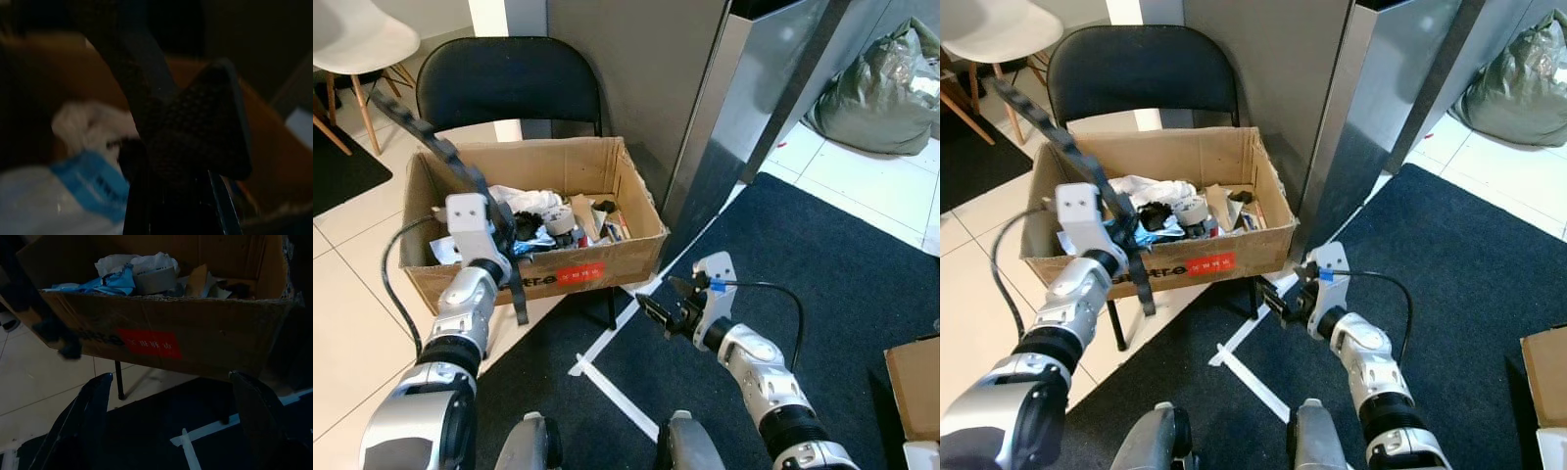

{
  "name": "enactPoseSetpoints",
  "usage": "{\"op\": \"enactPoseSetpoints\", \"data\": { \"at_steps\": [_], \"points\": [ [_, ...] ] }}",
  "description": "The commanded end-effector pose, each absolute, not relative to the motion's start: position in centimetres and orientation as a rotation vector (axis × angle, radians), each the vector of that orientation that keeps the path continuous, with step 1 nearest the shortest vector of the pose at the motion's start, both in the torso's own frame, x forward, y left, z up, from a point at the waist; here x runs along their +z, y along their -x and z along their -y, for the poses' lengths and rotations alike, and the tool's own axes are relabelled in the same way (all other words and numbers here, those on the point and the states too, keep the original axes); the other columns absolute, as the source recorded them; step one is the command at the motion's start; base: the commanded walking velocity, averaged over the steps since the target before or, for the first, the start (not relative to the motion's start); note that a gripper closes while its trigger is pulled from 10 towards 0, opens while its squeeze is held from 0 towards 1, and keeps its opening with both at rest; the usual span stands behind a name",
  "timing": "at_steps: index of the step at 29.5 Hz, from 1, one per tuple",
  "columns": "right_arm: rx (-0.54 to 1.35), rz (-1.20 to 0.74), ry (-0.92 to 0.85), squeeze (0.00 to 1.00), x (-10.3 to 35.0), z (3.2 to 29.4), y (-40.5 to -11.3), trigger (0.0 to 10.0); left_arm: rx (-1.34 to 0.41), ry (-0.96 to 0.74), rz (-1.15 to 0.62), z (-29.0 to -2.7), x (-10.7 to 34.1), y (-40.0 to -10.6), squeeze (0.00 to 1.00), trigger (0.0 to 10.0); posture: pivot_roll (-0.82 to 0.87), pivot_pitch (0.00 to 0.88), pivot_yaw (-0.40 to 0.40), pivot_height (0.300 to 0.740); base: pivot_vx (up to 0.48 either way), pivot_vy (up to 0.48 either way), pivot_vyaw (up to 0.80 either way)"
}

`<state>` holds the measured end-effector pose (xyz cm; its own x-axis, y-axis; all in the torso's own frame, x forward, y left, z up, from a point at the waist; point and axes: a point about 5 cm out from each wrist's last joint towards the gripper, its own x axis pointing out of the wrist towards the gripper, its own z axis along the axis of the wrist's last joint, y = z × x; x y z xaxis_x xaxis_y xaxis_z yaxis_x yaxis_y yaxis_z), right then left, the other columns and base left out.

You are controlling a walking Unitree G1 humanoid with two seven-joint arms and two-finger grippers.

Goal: Picking trash to rubbish bin

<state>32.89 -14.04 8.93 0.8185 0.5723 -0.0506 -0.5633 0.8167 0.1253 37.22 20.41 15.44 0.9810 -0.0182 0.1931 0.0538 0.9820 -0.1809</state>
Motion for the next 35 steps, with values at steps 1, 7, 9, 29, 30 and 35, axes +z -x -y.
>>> {"op": "enactPoseSetpoints", "data": {
  "at_steps": [1, 7, 9, 29, 30, 35],
  "points": [
    [0.587, -0.075, -0.135, 0.0, 8.7, 14.3, -32.5, 10.0, 0.004, 0.192, 0.263, -20.4, 15.7, -36.5, 0.0, 0.0, 0.01, 0.148, -0.048, 0.63, 0.0, 0.0, 0.0],
    [0.599, -0.043, -0.156, 0.0, 9.1, 14.2, -32.3, 10.0, 0.043, 0.222, 0.358, -20.7, 16.9, -35.7, 0.0, 8.9, 0.02, 0.135, -0.045, 0.63, 0.0, 0.0, 0.0],
    [0.602, -0.029, -0.16, 0.0, 9.2, 14.1, -32.2, 10.0, 0.055, 0.218, 0.388, -20.8, 17.3, -35.1, 0.0, 10.0, 0.02, 0.129, -0.045, 0.635, 0.0, 0.0, 0.0],
    [0.602, -0.054, -0.144, 0.0, 9.2, 13.6, -32.4, 10.0, 0.135, 0.198, 0.383, -21.8, 17.3, -32.0, 0.0, 10.0, 0.04, 0.115, -0.06, 0.66, 0.0, 0.0, 0.0],
    [0.602, -0.054, -0.144, 0.0, 9.2, 13.6, -32.4, 10.0, 0.135, 0.198, 0.383, -21.8, 17.3, -32.0, 0.0, 10.0, 0.04, 0.115, -0.06, 0.66, 0.0, 0.0, 0.0],
    [0.619, -0.041, -0.16, 0.0, 9.5, 13.6, -32.4, 10.0, 0.155, 0.177, 0.385, -22.1, 17.8, -31.5, 0.0, 10.0, 0.04, 0.121, -0.066, 0.665, 0.0, 0.0, 0.0]
  ]
}}
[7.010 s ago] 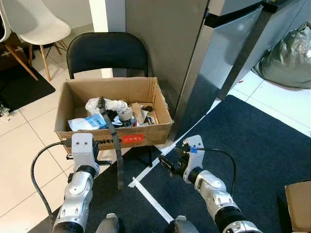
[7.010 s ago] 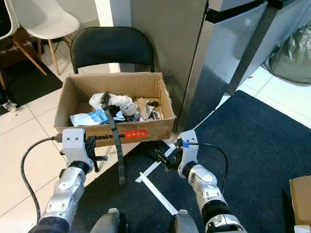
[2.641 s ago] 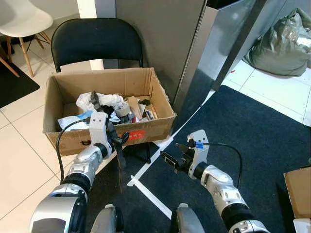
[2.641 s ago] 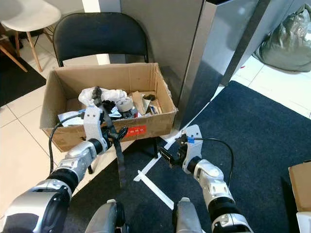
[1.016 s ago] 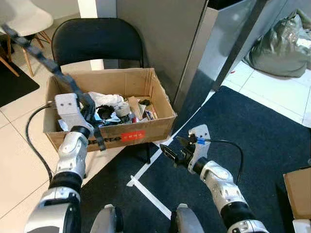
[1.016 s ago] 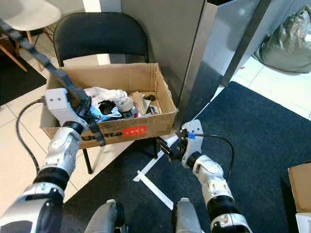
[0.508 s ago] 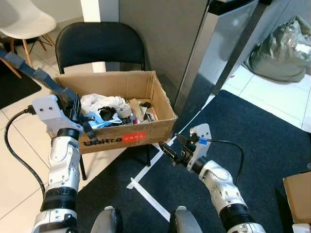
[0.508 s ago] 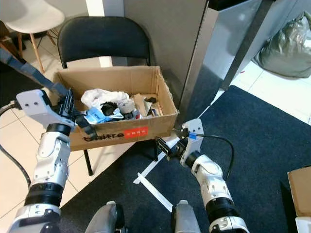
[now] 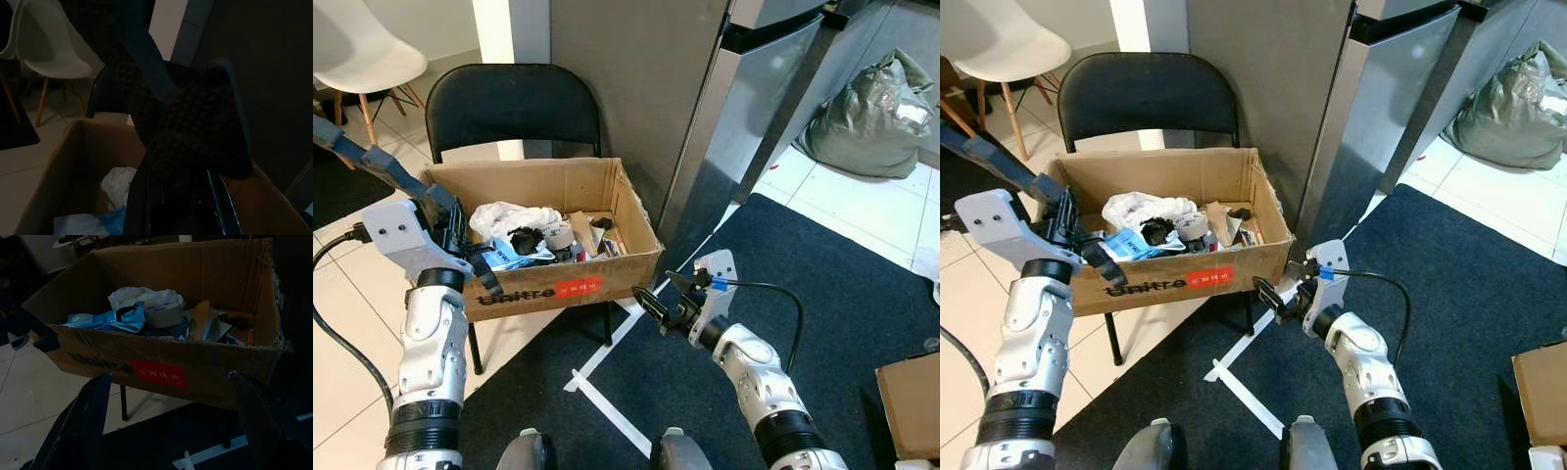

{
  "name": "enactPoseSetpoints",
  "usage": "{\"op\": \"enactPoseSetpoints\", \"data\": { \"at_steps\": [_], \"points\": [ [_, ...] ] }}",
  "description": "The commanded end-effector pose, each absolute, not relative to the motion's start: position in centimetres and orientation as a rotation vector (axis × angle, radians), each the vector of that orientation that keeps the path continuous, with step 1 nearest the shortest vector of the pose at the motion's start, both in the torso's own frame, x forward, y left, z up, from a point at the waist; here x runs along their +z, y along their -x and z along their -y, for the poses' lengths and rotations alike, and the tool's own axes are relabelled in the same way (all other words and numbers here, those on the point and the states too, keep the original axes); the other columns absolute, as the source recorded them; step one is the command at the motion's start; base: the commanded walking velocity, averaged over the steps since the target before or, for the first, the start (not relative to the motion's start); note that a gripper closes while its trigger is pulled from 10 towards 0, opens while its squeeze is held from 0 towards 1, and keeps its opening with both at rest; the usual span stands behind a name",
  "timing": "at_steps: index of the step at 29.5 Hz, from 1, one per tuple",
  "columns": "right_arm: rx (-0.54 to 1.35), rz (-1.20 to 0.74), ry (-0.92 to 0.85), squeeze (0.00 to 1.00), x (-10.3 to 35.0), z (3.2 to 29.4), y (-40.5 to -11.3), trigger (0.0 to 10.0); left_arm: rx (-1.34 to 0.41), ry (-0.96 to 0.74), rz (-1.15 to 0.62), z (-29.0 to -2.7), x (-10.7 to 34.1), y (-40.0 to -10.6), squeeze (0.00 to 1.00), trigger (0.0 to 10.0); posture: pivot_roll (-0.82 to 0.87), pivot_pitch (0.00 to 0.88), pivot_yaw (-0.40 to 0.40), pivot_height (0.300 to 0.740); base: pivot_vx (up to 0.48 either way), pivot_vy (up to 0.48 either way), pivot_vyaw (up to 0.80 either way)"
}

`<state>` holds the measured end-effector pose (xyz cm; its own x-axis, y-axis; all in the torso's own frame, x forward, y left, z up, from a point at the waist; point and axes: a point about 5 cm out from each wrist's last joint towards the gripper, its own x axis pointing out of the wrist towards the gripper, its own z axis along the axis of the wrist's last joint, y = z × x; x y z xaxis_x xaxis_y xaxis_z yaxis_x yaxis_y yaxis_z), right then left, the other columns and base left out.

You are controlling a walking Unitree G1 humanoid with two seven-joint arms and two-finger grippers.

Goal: Picking trash to rubbish bin

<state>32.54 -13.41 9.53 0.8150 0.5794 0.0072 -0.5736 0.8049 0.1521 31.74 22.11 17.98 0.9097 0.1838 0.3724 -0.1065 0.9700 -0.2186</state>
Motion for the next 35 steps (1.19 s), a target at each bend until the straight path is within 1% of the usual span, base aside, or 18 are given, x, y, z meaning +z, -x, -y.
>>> {"op": "enactPoseSetpoints", "data": {
  "at_steps": [1, 3, 4, 10, 29, 35],
  "points": [
    [0.622, -0.038, -0.16, 0.0, 9.5, 13.6, -32.3, 10.0, 0.158, 0.17, 0.387, -22.1, 17.9, -31.5, 0.0, 10.0, 0.04, 0.123, -0.066, 0.67, 0.0, 0.0, 0.0],
    [0.624, -0.037, -0.159, 0.0, 9.6, 13.6, -32.3, 10.0, 0.158, 0.171, 0.386, -22.0, 17.9, -31.4, 0.0, 10.0, 0.04, 0.123, -0.066, 0.675, 0.0, 0.0, 0.0],
    [0.625, -0.039, -0.16, 0.0, 9.5, 13.6, -32.3, 10.0, 0.157, 0.175, 0.384, -21.9, 18.0, -31.3, 0.0, 10.0, 0.04, 0.124, -0.066, 0.69, 0.0, 0.0, 0.0],
    [0.626, -0.061, -0.15, 0.0, 9.3, 13.4, -32.3, 10.0, 0.154, 0.179, 0.37, -21.5, 17.7, -30.9, 0.0, 10.0, 0.04, 0.127, -0.066, 0.69, 0.0, 0.0, 0.0],
    [0.651, -0.038, -0.166, 0.0, 9.7, 13.4, -32.2, 10.0, 0.138, 0.2, 0.336, -20.8, 17.6, -30.6, 0.0, 10.0, 0.04, 0.133, -0.07, 0.69, 0.0, 0.0, 0.0],
    [0.659, -0.026, -0.169, 0.0, 9.9, 13.4, -32.2, 10.0, 0.119, 0.18, 0.31, -20.4, 17.1, -30.3, 0.0, 10.0, 0.05, 0.134, -0.067, 0.715, 0.0, 0.0, 0.0]
  ]
}}
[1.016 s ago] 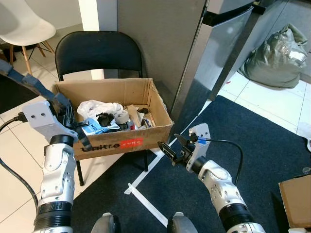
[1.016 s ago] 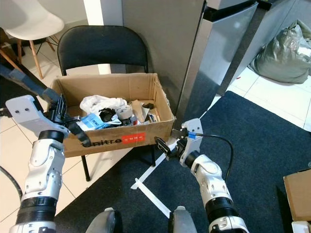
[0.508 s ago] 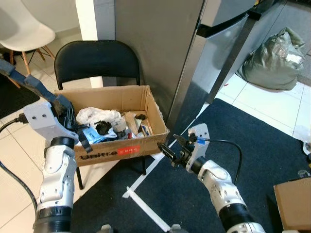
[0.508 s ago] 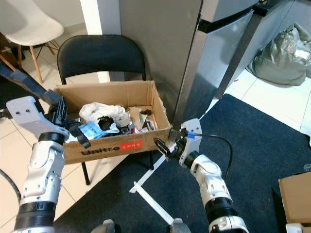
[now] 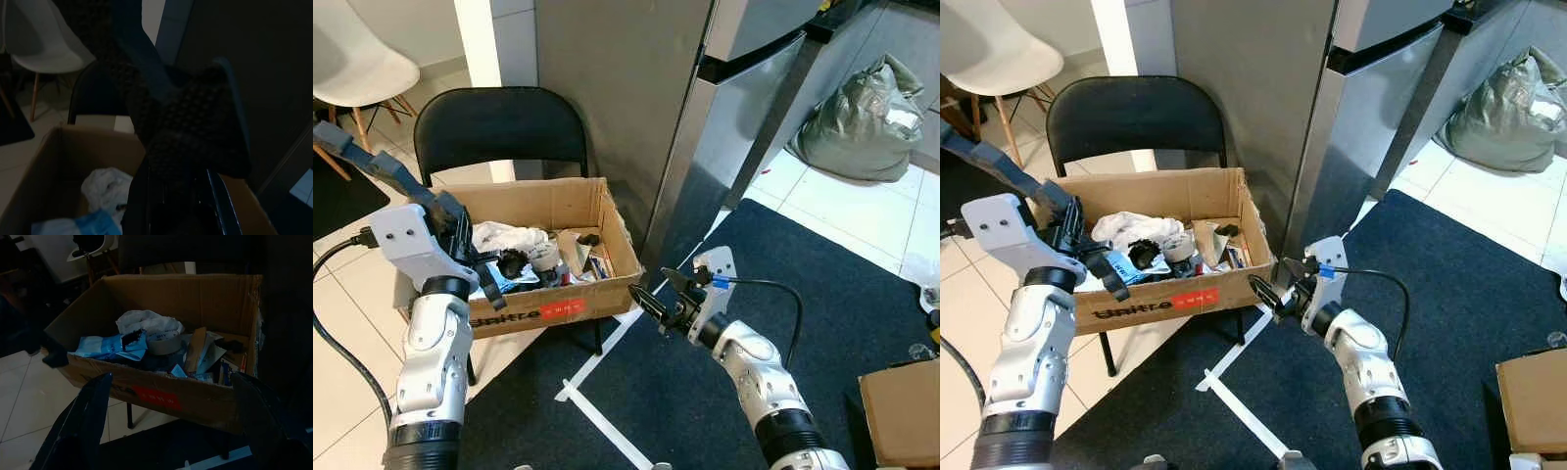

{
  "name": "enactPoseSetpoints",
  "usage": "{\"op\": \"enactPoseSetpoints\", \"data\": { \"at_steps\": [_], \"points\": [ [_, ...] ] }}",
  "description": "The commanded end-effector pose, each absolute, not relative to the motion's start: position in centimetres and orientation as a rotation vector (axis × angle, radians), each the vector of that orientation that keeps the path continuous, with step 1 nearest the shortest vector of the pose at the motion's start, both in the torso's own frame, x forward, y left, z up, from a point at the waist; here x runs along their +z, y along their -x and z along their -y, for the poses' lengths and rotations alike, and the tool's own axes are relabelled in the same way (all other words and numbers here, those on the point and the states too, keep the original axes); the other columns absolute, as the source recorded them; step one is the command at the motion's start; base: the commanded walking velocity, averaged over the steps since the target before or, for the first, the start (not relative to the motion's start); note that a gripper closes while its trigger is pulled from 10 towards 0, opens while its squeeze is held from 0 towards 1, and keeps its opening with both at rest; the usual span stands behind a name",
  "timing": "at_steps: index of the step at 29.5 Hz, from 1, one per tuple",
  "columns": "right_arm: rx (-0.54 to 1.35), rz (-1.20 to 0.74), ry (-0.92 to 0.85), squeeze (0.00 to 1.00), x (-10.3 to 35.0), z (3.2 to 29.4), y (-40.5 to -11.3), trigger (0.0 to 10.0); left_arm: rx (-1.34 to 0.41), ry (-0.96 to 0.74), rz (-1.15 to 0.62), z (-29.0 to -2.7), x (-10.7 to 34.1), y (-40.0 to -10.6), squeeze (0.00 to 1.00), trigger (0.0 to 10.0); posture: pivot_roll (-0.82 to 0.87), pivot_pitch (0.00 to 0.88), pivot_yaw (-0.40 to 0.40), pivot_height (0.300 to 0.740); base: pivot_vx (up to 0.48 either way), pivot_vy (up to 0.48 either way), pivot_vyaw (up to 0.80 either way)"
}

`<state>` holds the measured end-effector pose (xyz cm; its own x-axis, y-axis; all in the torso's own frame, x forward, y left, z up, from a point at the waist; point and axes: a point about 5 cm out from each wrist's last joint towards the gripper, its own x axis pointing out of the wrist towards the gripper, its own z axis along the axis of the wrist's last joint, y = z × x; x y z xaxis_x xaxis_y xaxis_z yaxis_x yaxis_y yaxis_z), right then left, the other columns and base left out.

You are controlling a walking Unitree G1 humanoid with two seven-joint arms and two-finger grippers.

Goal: Picking trash to rubbish bin

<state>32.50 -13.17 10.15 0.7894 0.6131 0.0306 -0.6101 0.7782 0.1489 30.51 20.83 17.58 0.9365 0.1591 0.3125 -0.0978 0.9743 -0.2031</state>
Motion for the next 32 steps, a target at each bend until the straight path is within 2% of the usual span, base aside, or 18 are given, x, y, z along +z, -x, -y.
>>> {"op": "enactPoseSetpoints", "data": {
  "at_steps": [1, 7, 16, 32],
  "points": [
    [0.66, -0.025, -0.169, 0.0, 9.9, 13.4, -32.2, 10.0, 0.117, 0.174, 0.305, -20.3, 17.0, -30.2, 0.0, 10.0, 0.05, 0.134, -0.067, 0.72, 0.0, 0.0, 0.0],
    [0.665, -0.025, -0.169, 0.0, 9.9, 13.3, -32.1, 10.0, 0.121, 0.169, 0.292, -20.4, 16.8, -30.0, 0.0, 10.0, 0.05, 0.136, -0.069, 0.74, 0.0, 0.0, 0.0],
    [0.64, -0.035, -0.153, 0.0, 9.7, 13.3, -32.2, 10.0, 0.127, 0.228, 0.274, -20.8, 16.8, -30.1, 0.0, 10.0, 0.05, 0.137, -0.069, 0.74, 0.0, 0.0, 0.0],
    [0.665, 0.002, -0.148, 0.0, 10.2, 13.0, -31.9, 10.0, 0.088, 0.167, 0.247, -19.5, 16.8, -30.1, 0.0, 10.0, 0.05, 0.117, -0.074, 0.74, 0.0, 0.0, 0.0]
  ]
}}
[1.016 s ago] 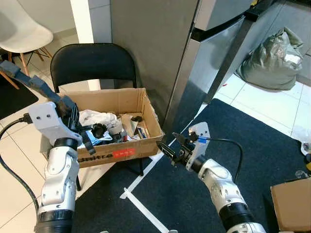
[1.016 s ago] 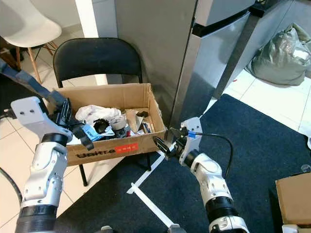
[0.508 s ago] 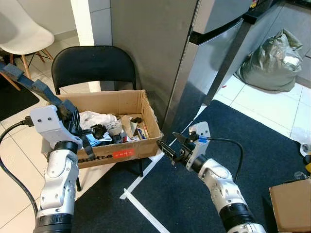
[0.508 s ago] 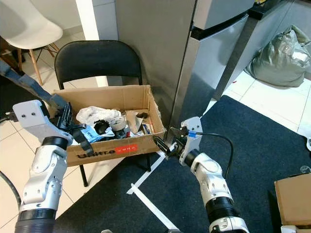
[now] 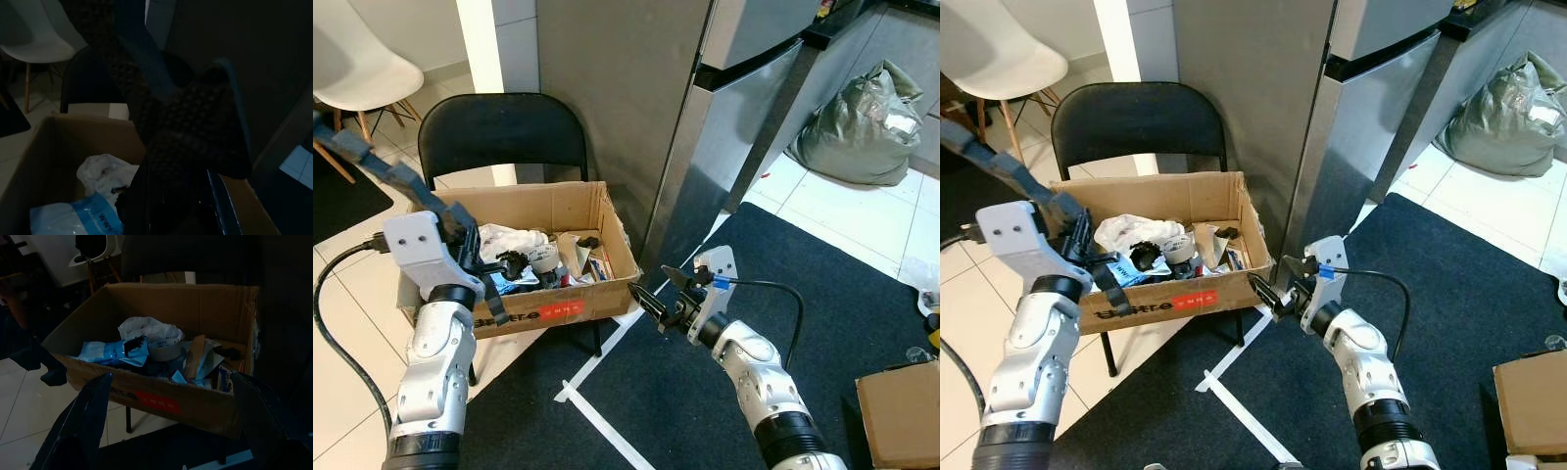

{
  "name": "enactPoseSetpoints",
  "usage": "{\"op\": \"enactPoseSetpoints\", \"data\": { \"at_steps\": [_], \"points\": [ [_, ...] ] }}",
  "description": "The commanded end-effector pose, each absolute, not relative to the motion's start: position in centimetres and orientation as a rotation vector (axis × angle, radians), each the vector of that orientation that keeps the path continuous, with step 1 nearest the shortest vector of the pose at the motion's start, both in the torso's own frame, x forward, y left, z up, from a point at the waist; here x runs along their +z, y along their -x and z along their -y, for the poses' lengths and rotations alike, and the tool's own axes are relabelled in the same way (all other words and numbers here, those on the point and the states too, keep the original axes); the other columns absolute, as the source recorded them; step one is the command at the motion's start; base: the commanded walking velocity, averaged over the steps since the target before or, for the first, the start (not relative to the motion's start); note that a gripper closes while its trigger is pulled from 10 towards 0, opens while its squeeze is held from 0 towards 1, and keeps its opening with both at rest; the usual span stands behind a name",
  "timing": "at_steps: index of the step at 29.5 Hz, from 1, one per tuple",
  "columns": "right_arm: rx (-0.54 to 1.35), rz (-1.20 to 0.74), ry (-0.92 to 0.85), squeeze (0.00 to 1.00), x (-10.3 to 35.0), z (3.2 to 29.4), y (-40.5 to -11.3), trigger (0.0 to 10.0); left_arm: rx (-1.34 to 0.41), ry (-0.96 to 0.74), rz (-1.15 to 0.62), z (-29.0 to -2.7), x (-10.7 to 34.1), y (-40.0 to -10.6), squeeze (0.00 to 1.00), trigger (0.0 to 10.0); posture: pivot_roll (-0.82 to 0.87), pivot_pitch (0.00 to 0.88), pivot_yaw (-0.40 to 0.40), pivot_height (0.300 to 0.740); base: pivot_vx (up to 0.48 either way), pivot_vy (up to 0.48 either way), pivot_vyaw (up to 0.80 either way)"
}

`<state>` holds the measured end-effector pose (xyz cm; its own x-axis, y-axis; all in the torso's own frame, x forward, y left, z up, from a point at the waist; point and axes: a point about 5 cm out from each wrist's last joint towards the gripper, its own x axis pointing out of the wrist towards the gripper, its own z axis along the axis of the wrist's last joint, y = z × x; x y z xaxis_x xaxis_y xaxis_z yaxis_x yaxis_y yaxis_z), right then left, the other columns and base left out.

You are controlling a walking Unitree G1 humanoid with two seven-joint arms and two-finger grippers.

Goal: Picking trash to rubbish bin

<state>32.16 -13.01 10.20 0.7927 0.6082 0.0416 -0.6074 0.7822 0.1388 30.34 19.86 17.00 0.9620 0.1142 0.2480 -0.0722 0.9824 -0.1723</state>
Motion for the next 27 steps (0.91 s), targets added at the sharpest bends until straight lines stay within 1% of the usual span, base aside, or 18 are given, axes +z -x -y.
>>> {"op": "enactPoseSetpoints", "data": {
  "at_steps": [1, 7, 19, 27],
  "points": [
    [0.662, -0.005, -0.154, 0.0, 10.07, 12.92, -31.9, 10.0, 0.087, 0.166, 0.247, -19.51, 16.77, -30.06, 0.0, 10.0, 0.05, 0.112, -0.078, 0.74, 0.0, 0.0, 0.0],
    [0.638, -0.019, -0.135, 0.0, 9.75, 12.97, -32.05, 10.0, 0.121, 0.152, 0.26, -19.59, 16.72, -29.89, 0.0, 10.0, 0.05, 0.098, -0.083, 0.74, 0.0, 0.0, 0.0],
    [0.634, -0.022, -0.133, 0.0, 9.51, 12.92, -31.86, 10.0, 0.084, 0.189, 0.262, -18.92, 16.59, -29.67, 0.0, 10.0, 0.06, 0.092, -0.087, 0.74, 0.0, 0.0, 0.0],
    [0.614, -0.031, -0.115, 0.0, 9.54, 13.01, -32.2, 10.0, 0.099, 0.196, 0.228, -19.17, 16.25, -30.08, 0.0, 10.0, 0.06, 0.1, -0.089, 0.74, 0.0, 0.0, 0.0]
  ]
}}
